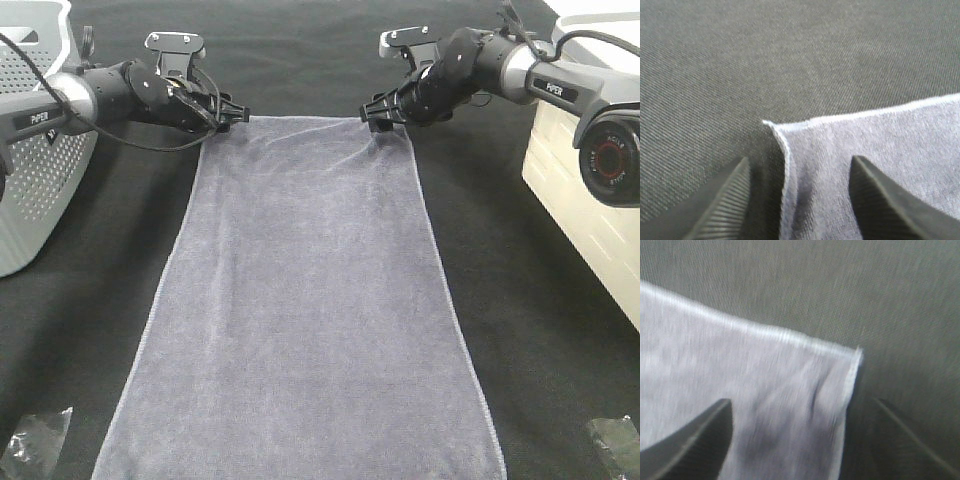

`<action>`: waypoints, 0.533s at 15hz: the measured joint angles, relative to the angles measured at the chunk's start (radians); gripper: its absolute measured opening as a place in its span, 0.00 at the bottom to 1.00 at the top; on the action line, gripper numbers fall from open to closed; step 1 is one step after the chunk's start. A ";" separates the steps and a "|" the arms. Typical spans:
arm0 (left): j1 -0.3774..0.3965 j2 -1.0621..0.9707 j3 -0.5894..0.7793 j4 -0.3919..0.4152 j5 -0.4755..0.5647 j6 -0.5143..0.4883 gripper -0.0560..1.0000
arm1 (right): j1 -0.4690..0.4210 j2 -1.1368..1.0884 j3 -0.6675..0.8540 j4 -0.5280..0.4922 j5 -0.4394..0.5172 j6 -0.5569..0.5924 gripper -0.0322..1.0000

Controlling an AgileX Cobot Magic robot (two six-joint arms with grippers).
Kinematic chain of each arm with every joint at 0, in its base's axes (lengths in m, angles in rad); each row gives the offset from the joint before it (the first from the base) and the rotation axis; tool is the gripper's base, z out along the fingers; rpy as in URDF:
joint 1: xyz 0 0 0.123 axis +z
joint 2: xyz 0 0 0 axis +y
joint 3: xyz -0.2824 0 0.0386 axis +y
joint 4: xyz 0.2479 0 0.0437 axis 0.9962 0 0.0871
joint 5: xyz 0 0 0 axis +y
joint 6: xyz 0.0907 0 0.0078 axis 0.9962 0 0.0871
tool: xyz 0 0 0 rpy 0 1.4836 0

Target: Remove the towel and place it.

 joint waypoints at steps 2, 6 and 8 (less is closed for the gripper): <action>0.000 -0.058 0.000 0.010 0.180 -0.001 0.65 | 0.000 -0.058 0.000 0.000 0.103 0.005 0.77; 0.000 -0.214 -0.001 0.037 0.497 -0.022 0.80 | 0.000 -0.236 -0.001 0.032 0.362 0.144 0.77; 0.000 -0.304 -0.001 0.081 0.653 -0.068 0.81 | 0.000 -0.329 -0.001 0.032 0.547 0.159 0.77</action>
